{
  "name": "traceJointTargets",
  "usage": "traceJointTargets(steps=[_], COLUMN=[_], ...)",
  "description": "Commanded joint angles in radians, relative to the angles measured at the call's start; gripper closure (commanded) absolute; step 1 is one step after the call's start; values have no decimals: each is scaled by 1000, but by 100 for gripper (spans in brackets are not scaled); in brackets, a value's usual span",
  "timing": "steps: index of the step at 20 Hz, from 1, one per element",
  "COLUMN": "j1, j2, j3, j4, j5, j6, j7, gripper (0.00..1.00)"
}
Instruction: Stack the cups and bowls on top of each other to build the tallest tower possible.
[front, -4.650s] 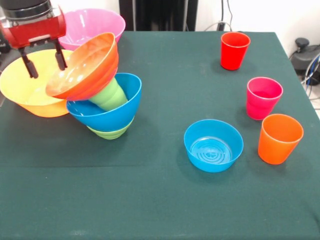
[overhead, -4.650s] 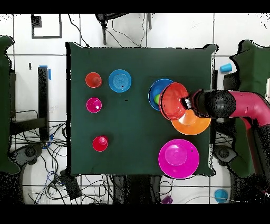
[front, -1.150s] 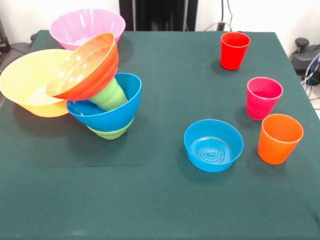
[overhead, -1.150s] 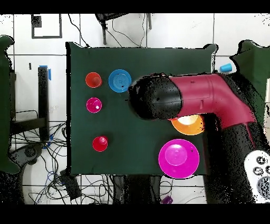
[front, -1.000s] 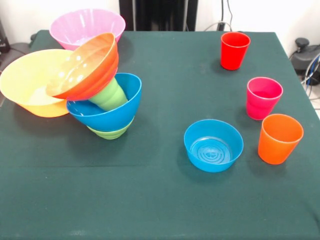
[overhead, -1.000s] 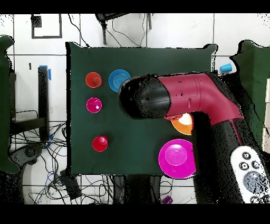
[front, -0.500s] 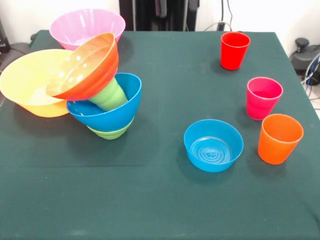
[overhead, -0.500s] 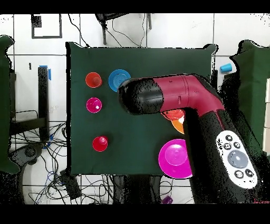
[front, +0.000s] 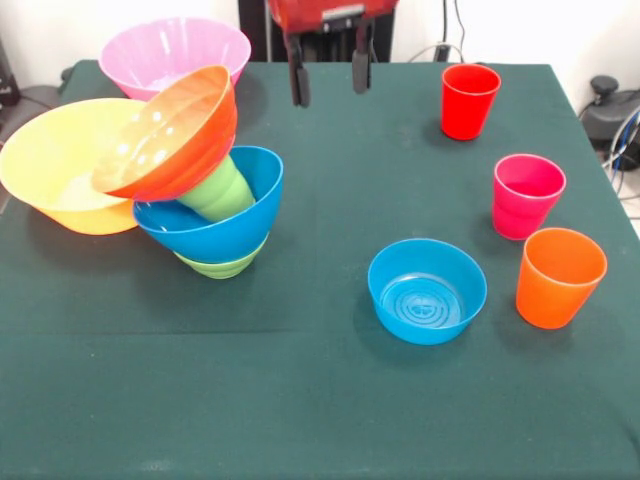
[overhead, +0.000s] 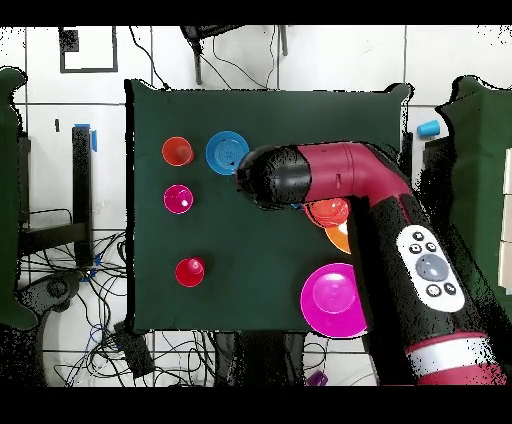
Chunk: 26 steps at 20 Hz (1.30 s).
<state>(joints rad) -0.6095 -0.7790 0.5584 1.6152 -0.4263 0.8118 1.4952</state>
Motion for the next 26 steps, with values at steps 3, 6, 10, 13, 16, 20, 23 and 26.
traceJointTargets(steps=[3, 6, 10, 13, 16, 20, 23, 26], j1=[90, 72, 74, 90, 82, 84, 80, 72], j2=[149, 157, 152, 164, 159, 129, 51, 31], j3=[-119, -130, -133, -149, -148, -149, -136, -127], j4=[-145, -140, -116, -133, -125, -96, -37, -12], j5=[-73, -77, -59, -64, -56, -35, 5, 21], j6=[-16, -46, -75, -76, -79, -73, -58, -80], j7=[140, 105, 107, 119, 104, 104, 104, 107], gripper=[0, 0, 0, 0, 0, 0, 0, 0])
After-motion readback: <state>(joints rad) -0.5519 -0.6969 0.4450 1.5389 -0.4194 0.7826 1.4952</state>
